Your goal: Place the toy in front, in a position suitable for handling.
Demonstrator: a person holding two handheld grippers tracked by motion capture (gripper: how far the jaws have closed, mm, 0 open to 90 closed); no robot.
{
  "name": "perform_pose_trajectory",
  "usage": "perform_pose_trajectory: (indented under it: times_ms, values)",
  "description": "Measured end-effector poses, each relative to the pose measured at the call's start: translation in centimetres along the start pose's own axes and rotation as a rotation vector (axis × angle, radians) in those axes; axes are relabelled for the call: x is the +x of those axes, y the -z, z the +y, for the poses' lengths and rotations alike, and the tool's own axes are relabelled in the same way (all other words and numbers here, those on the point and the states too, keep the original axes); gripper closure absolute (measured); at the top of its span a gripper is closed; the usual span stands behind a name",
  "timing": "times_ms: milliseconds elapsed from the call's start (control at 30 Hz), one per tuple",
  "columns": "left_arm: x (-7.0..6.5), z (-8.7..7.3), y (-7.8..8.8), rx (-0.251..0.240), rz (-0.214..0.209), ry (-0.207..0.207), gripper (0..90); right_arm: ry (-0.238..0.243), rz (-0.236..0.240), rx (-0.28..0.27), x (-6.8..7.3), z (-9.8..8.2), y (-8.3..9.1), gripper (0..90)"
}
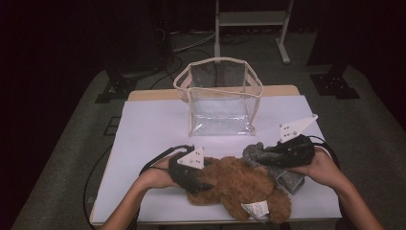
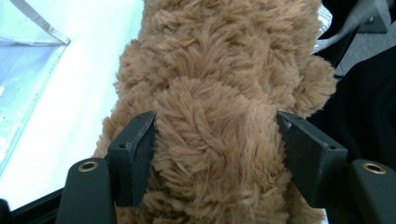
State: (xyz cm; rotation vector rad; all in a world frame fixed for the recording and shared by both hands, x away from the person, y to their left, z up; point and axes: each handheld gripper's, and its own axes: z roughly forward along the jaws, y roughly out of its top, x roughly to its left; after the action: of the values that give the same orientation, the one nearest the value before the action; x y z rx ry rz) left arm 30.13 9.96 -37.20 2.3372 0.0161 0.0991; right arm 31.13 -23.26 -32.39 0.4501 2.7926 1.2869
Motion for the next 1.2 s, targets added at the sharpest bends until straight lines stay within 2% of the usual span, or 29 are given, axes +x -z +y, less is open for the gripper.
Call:
perform_pose_trajectory:
  times_ms: [167, 267, 333, 433, 600, 733, 800, 900, 1000, 1100, 1200]
  values:
    - [0.0, -0.2, 0.0, -0.016, 0.010, 0.005, 31.3, -0.048, -0.014, -0.006, -0.4, -1.6, 0.5, 74.7]
    - [0.1, 0.1, -0.3, -0.010, 0.021, 0.007, 31.2, -0.051, -0.029, -0.007, -0.4, -1.8, 0.8, 74.7]
    - [0.2, 0.4, -0.5, -0.005, 0.028, 0.012, 31.2, -0.031, -0.037, -0.001, -0.2, -1.1, 0.8, 74.7]
    - [0.3, 0.6, -0.7, 0.005, 0.036, 0.012, 30.6, 0.013, -0.021, 0.008, 0.1, 0.5, 0.3, 74.7]
    - [0.6, 1.0, -1.1, 0.022, 0.049, 0.013, 30.2, 0.089, 0.020, 0.044, 1.1, 3.1, -2.1, 74.6]
    - [0.8, 1.0, -1.1, 0.013, 0.045, 0.017, 30.2, 0.123, 0.019, 0.063, 2.0, 3.6, -2.6, 74.6]
    - [0.7, 1.0, -1.1, 0.001, 0.040, 0.019, 29.8, 0.112, 0.013, 0.057, 2.0, 3.2, -2.1, 74.5]
    - [0.6, 1.5, -1.2, -0.020, 0.032, 0.010, 26.3, 0.068, -0.005, 0.049, 1.6, 2.0, -1.4, 74.5]
    - [0.7, 2.6, -1.8, -0.007, 0.019, -0.015, 19.4, 0.045, -0.007, 0.038, 1.3, 1.0, -1.3, 74.5]
    - [0.7, 3.6, -2.8, 0.016, -0.016, -0.040, 16.1, 0.026, 0.007, 0.019, 1.1, 0.6, -1.5, 74.5]
    - [0.8, 4.5, -3.9, 0.049, -0.040, -0.045, 12.2, 0.028, 0.013, 0.007, 1.0, 0.4, -1.6, 74.5]
